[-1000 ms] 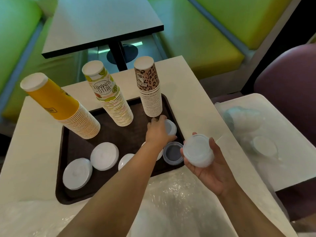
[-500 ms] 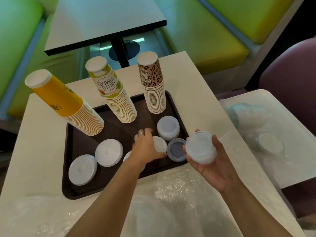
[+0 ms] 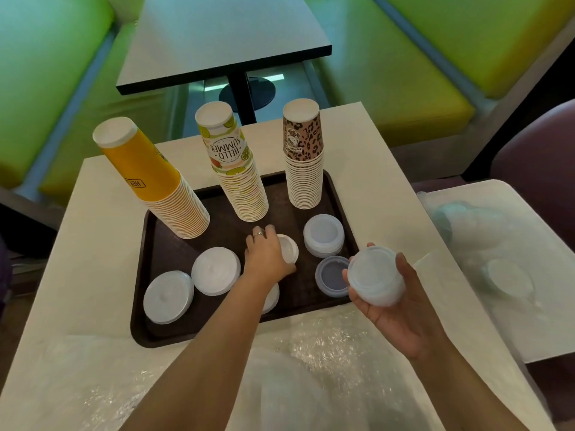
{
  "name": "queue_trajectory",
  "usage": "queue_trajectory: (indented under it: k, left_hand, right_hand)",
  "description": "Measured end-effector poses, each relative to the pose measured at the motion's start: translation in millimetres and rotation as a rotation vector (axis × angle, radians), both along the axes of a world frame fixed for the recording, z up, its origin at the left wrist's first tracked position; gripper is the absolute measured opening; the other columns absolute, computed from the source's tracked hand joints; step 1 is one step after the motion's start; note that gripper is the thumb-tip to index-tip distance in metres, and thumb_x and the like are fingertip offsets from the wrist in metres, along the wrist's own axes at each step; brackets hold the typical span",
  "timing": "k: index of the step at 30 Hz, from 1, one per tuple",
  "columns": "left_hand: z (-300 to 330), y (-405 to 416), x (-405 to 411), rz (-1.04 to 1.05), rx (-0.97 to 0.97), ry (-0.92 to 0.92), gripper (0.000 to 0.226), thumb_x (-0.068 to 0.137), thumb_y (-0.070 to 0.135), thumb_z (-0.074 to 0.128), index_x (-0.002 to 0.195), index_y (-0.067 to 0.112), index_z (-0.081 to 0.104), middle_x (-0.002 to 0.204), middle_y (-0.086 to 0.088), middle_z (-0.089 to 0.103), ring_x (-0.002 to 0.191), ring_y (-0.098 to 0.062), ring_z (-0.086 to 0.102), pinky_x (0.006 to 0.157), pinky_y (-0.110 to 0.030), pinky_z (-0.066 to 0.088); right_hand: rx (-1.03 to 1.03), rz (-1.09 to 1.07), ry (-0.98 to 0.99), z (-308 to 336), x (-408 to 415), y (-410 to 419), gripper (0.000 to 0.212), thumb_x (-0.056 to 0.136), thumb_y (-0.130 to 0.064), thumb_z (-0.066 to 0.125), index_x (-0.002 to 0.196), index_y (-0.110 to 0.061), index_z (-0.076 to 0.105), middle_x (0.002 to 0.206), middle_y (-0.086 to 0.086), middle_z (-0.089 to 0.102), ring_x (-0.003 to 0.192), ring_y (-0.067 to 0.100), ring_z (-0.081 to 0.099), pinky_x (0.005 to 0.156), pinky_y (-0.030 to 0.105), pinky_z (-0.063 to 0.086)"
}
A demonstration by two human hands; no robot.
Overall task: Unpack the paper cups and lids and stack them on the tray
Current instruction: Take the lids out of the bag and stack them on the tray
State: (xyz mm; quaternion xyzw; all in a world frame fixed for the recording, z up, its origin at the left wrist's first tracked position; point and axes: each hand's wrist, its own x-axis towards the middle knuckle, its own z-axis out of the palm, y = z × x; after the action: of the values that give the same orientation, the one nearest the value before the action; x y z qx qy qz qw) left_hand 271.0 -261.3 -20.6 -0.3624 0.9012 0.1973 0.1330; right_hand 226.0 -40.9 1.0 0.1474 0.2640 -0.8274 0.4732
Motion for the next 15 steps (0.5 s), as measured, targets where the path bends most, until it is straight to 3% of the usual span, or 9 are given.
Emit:
queue_trajectory:
  k: [10, 13, 15]
  left_hand:
    - [10, -18, 16, -0.048, -0.133, 0.021, 0.095, 0.077, 0.038, 0.075, 0.146, 0.009, 0.017, 0.148, -0.016, 0.024, 0.135, -0.034, 0.028, 0.11, -0.045, 0.033]
    - [23, -16, 40, -0.055, -0.16, 0.126, 0.08, 0.075, 0.038, 0.076, 0.136, 0.013, 0.032, 0.142, -0.012, 0.034, 0.124, -0.028, 0.044, 0.097, -0.043, 0.047]
    - [30, -13, 55, -0.119, -0.122, 0.067, 0.068, 0.074, 0.039, 0.077, 0.128, 0.018, 0.041, 0.135, -0.008, 0.042, 0.114, -0.024, 0.051, 0.093, -0.04, 0.049]
  right_hand:
    - [0.028, 0.004, -0.033, -3, 0, -5, 0.105, 0.035, -0.032, 0.097, 0.13, -0.022, 0.053, 0.136, 0.016, 0.048, 0.128, 0.035, 0.046, 0.069, 0.042, 0.058]
    - [0.03, 0.009, -0.033, -3, 0, -7, 0.111, 0.036, -0.033, 0.097, 0.136, -0.022, 0.049, 0.141, 0.015, 0.046, 0.128, 0.035, 0.047, 0.07, 0.043, 0.058]
    - [0.022, 0.011, -0.031, -2, 1, -9, 0.11, 0.037, -0.032, 0.097, 0.136, -0.021, 0.05, 0.141, 0.015, 0.046, 0.127, 0.035, 0.048, 0.071, 0.043, 0.058]
